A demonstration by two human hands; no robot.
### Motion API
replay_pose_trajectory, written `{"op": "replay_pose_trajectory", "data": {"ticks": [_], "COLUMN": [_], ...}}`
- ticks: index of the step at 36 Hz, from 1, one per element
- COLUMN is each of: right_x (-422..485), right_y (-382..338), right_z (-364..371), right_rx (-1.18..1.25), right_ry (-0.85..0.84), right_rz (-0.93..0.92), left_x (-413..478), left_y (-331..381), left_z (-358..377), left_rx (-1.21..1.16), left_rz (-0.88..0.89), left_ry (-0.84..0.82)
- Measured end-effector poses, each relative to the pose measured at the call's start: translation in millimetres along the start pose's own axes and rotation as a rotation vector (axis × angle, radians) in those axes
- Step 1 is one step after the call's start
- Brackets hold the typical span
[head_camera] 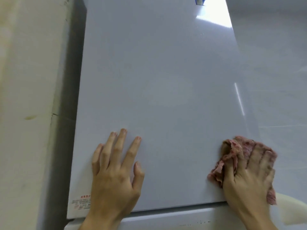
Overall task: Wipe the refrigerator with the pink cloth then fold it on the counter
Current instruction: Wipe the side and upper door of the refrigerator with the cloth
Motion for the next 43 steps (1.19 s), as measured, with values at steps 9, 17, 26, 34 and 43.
{"op": "replay_pose_trajectory", "data": {"ticks": [9,17,26,34,43], "right_x": [-119.4,-123.6,-54.5,-93.2,-146.1], "right_y": [-158.3,-176.1,-134.2,-218.2,-242.9], "right_z": [22.1,16.2,21.6,31.2,32.3], "right_rx": [0.002,0.087,-0.002,0.01,0.133], "right_ry": [0.204,0.115,0.124,0.141,0.07], "right_rz": [-0.49,-0.687,-0.253,-0.46,-0.869], "left_x": [-15.4,-14.7,-16.2,-24.0,-27.9], "left_y": [-39.8,-49.2,-50.9,-74.2,-91.6], "left_z": [-17.7,-16.7,-15.7,-22.0,-25.6], "left_rx": [0.071,0.038,-0.01,-0.051,-0.145], "left_rz": [-0.009,-0.003,-0.014,-0.073,-0.09], "left_ry": [0.1,0.061,0.086,0.08,0.095]}}
Point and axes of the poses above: each hand's wrist, its own x-axis towards the middle knuckle, its own z-axis out of the palm, y = z × x, the point moved 10 cm from there along x, towards the middle knuckle, and after that the axes turned 6 degrees about y, right-handed, at the moved point
